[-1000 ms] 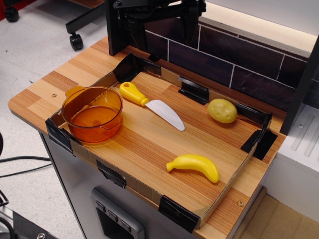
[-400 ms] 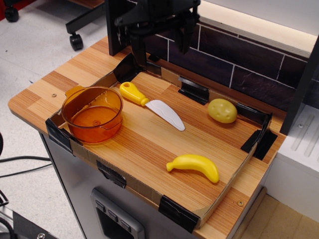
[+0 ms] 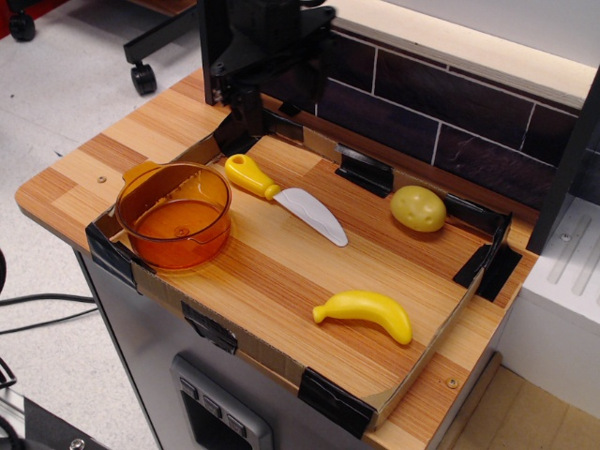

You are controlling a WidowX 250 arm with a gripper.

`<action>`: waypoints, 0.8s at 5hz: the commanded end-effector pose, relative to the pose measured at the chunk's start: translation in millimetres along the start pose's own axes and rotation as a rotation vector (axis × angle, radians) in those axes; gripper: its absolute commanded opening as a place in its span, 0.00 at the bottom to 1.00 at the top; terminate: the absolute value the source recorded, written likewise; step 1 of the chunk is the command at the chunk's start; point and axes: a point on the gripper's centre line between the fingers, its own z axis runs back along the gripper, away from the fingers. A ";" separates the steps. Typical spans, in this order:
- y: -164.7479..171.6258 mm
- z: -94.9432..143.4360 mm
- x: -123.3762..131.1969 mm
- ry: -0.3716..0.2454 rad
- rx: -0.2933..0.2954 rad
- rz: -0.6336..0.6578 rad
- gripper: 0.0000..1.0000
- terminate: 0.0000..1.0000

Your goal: Put knife in pot

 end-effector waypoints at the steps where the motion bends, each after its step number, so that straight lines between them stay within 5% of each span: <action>1: 0.6 -23.4 34.6 -0.051 -0.008 0.120 1.00 0.00; 4: 12.7 -57.9 38.7 -0.045 0.029 0.085 1.00 0.00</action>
